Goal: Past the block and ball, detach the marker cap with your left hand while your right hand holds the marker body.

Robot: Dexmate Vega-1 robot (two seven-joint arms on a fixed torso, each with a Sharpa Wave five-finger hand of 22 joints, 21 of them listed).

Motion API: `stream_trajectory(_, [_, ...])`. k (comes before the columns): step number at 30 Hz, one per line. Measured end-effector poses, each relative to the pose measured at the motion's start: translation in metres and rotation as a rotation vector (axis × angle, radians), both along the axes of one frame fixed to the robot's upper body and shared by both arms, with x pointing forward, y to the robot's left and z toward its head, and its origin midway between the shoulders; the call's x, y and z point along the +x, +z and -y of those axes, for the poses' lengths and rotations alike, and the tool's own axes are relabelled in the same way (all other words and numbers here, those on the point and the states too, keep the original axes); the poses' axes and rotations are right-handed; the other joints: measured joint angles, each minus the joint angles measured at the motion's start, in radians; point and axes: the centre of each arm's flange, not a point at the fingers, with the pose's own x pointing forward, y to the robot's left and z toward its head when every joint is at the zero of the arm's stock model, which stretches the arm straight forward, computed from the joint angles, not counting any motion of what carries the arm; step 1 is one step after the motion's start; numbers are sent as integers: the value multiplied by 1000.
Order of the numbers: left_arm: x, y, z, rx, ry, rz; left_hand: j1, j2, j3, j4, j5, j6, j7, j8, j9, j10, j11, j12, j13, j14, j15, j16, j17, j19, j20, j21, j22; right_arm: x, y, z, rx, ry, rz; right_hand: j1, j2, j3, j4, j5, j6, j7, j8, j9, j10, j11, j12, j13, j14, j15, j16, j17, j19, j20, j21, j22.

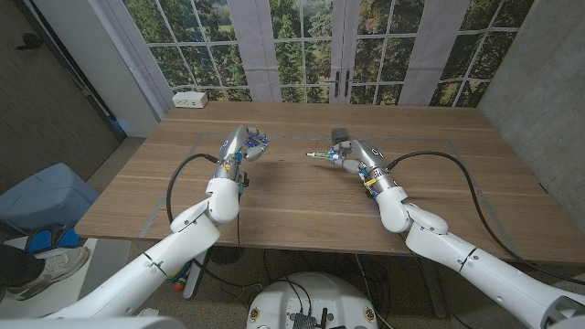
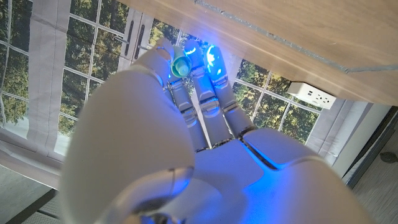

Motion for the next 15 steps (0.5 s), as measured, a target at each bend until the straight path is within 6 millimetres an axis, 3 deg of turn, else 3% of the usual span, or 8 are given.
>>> stream_trajectory(15, [17,-19,-7,-40,-12,-62,0,0,0,0,-2,-5,-5,-8,2,7,-7,-8,6,-2,-2,-2,-5,-13,2,15,-12,18,-8,-2,27,10,-119,0,0,1,-1,-4,0,0,2,0,0,0,3,2,0,0,0,0,0,0,-4,0])
